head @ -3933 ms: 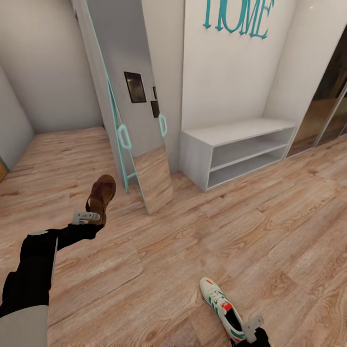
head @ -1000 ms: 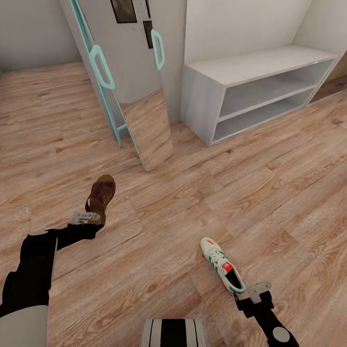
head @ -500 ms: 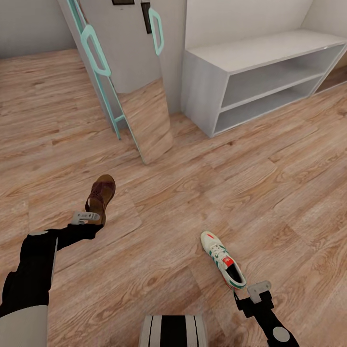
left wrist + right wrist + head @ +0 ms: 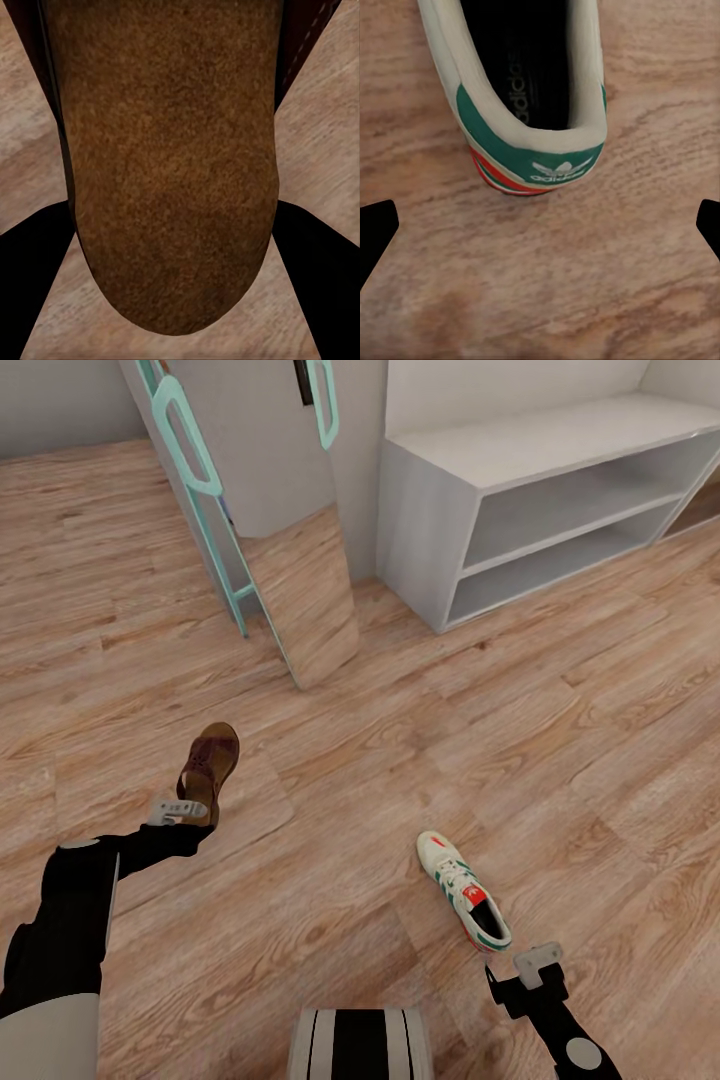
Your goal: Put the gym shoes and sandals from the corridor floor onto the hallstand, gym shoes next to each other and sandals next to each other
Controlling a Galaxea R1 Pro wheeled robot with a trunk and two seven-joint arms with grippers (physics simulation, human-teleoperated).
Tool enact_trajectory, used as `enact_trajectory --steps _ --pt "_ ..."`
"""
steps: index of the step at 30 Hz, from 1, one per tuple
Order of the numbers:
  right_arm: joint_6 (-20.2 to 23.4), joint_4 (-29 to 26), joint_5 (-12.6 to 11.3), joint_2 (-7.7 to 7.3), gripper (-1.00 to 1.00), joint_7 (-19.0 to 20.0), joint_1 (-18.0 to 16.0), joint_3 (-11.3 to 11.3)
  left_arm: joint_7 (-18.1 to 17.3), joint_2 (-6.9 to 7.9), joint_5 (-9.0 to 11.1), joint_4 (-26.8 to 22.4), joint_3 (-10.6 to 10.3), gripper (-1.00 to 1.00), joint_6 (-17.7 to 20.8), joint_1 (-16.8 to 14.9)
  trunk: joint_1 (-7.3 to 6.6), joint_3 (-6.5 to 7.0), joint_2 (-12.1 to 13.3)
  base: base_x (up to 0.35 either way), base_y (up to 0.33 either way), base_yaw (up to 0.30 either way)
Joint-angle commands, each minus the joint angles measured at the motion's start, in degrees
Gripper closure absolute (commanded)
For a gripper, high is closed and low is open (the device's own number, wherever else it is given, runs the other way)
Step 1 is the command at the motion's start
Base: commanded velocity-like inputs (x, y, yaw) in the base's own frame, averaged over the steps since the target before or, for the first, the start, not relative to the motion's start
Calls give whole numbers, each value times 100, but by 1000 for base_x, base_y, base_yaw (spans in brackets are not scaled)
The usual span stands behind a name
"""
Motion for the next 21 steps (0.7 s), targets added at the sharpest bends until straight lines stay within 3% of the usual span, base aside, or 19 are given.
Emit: enact_trajectory --steps 1,12,21 --pt "20 -11 56 4 -100 38 0 -14 -60 -1 -53 -7 8 100 11 -4 -1 -6 -2 0 0 0" --pt "20 -11 55 11 -100 37 0 -14 -57 0 -53 -9 8 100 6 -4 -1 -11 -2 5 0 0" --pt "20 -11 53 11 -100 38 -2 -14 -53 0 -53 -9 8 100 6 -4 -1 -11 -2 99 0 0"
